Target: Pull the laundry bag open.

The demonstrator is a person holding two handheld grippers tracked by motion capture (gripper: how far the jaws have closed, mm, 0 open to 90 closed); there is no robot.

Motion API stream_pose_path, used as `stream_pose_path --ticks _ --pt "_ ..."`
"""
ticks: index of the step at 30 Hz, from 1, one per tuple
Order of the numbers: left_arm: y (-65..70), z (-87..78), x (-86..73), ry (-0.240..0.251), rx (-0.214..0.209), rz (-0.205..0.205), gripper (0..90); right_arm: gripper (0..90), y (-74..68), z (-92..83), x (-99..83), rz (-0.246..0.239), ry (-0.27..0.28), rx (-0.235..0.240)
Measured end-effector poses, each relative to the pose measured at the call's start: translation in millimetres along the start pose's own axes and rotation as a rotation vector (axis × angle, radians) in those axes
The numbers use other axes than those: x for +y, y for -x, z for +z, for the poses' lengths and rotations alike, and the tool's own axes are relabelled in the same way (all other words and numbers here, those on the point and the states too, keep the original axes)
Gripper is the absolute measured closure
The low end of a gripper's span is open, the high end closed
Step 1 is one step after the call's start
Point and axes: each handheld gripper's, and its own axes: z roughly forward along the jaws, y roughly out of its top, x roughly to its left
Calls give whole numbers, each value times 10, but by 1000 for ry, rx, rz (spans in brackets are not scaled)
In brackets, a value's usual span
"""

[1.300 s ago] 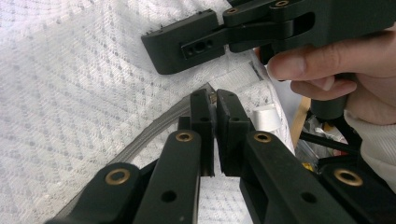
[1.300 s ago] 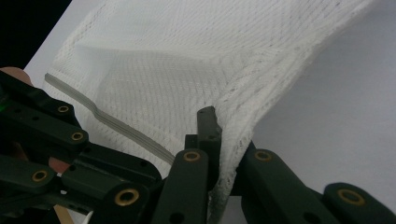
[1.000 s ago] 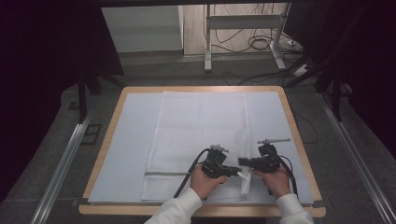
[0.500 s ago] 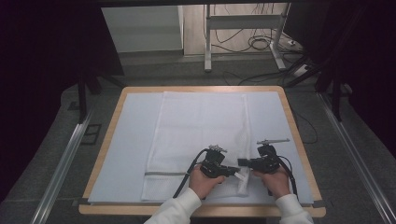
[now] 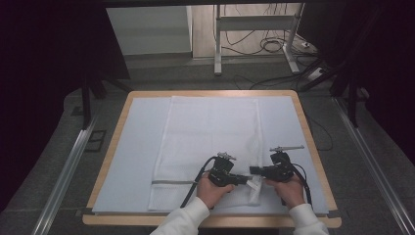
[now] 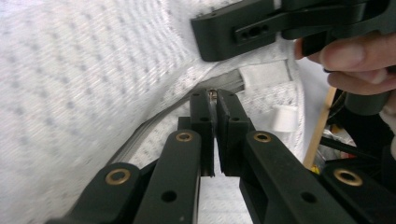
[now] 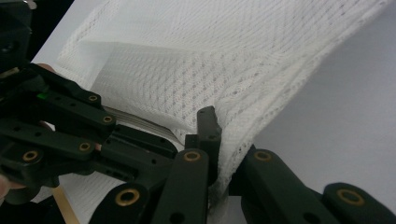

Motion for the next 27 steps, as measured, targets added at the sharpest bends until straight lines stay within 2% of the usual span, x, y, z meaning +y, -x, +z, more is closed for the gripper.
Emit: stream_pose_path --ticks 13,16,19,27 --pt "-28 -55 -1 1 -2 3 871 888 -2 4 0 -1 2 2" --pt "-47 -59 -4 -5 11 8 871 888 -7 5 -2 -1 3 -3" --pt "-66 -84 -16 5 -4 -8 871 889 2 -9 1 1 9 1" --pt "-95 -135 -15 11 7 -10 871 889 9 -15 4 3 12 9"
